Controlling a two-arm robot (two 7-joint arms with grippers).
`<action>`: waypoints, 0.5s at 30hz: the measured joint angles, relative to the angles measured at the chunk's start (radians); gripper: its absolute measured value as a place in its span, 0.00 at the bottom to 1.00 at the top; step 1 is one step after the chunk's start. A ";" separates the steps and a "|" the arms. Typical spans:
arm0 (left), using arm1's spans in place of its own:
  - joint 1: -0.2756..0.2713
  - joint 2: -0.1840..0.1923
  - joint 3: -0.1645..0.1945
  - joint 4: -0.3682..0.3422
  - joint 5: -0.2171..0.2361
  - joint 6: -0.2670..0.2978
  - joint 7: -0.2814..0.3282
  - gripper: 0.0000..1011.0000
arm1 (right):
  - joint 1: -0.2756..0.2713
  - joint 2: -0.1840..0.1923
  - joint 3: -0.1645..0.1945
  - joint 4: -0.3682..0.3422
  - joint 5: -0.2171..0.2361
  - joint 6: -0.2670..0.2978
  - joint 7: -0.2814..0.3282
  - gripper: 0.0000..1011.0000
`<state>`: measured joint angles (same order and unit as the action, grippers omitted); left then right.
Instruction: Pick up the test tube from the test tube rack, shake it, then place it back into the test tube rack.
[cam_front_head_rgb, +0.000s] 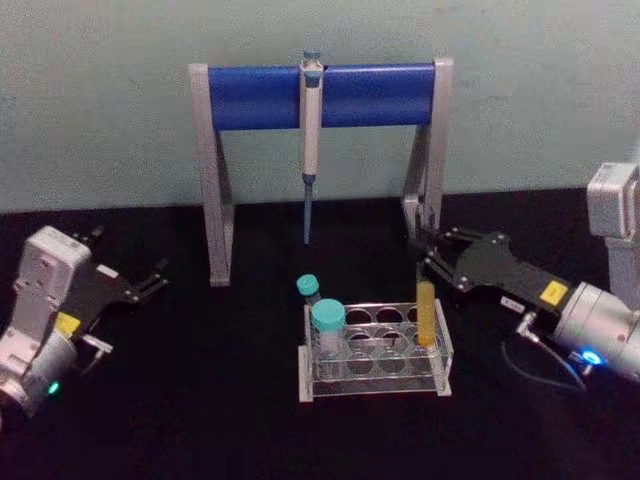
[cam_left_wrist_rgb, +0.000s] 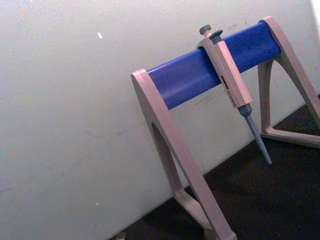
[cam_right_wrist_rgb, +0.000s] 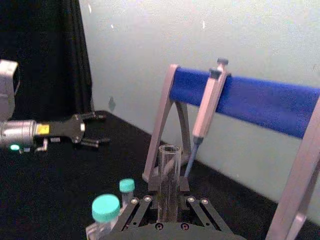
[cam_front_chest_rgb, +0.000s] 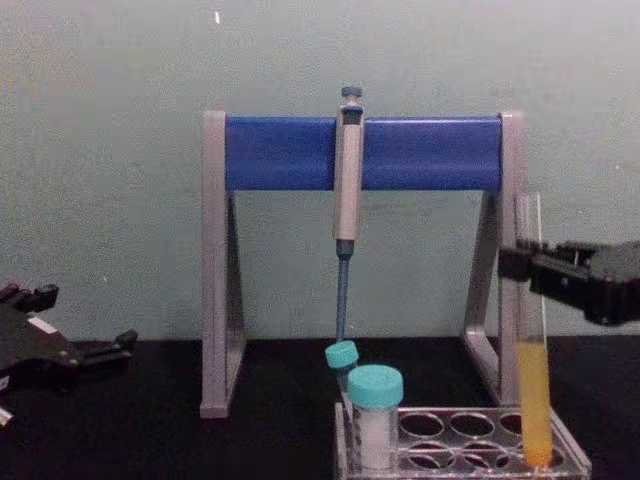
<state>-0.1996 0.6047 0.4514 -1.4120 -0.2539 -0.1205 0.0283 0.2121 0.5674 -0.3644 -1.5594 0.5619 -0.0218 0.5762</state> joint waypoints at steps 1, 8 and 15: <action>0.000 0.000 0.000 0.000 0.000 0.000 0.000 0.99 | 0.002 0.000 0.001 -0.001 0.002 -0.002 0.001 0.23; 0.000 0.000 0.000 0.000 0.000 0.000 0.000 0.99 | 0.031 -0.016 0.008 -0.008 0.023 -0.032 0.010 0.23; 0.000 0.000 0.000 0.000 0.000 0.000 0.000 0.99 | 0.070 -0.047 0.007 0.019 0.013 -0.065 -0.003 0.23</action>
<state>-0.1995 0.6047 0.4514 -1.4120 -0.2539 -0.1205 0.0283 0.2817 0.5201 -0.3577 -1.5401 0.5750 -0.0871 0.5733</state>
